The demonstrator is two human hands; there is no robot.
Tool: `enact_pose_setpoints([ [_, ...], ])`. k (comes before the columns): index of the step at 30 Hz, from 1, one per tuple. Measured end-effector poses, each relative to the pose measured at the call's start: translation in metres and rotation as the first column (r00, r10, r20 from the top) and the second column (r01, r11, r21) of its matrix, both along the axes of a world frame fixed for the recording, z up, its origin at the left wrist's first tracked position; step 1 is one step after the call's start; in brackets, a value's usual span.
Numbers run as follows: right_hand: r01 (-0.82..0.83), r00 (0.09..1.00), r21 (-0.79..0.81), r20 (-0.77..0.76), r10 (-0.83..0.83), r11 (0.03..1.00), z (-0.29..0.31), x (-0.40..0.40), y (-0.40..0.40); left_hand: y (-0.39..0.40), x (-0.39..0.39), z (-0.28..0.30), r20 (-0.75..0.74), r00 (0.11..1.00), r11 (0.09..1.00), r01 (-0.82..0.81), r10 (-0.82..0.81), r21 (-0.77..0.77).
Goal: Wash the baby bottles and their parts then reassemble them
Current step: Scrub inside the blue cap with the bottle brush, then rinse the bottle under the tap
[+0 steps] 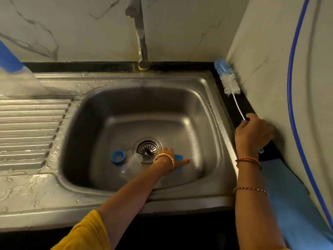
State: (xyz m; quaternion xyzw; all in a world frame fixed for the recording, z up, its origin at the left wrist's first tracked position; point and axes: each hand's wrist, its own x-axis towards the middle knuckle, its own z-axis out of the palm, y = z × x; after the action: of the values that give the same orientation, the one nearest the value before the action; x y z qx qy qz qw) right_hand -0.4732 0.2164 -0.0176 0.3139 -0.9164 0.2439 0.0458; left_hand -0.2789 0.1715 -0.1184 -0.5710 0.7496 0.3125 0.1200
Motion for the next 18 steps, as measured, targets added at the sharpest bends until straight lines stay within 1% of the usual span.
enact_pose_setpoints([
  [3, 0.003, 1.000, 0.020, 0.018, -0.003, 1.000, -0.002, -0.004, -0.002, 0.000, 0.002, -0.005, 0.024, 1.000, 0.999, 0.016, -0.017, 0.033],
  [5, -0.005, 1.000, -0.006, 0.020, 0.005, 1.000, -0.004, -0.005, -0.002, -0.001, 0.003, -0.008, 0.033, 0.999, 0.996, 0.004, -0.007, 0.084],
  [8, -0.012, 1.000, -0.060, 0.006, 0.012, 0.998, -0.004, 0.000, -0.004, -0.002, 0.007, -0.012, 0.065, 0.996, 0.991, 0.048, -0.056, 0.124],
  [13, -0.028, 0.999, -0.141, -0.030, 0.024, 0.990, -0.002, 0.005, -0.005, 0.000, 0.005, -0.016, 0.066, 0.989, 0.982, 0.125, -0.135, 0.142],
  [18, -0.052, 0.996, -0.242, -0.079, 0.034, 0.969, -0.005, 0.007, -0.006, 0.002, 0.001, -0.012, 0.040, 0.993, 0.986, 0.102, -0.108, 0.128],
])
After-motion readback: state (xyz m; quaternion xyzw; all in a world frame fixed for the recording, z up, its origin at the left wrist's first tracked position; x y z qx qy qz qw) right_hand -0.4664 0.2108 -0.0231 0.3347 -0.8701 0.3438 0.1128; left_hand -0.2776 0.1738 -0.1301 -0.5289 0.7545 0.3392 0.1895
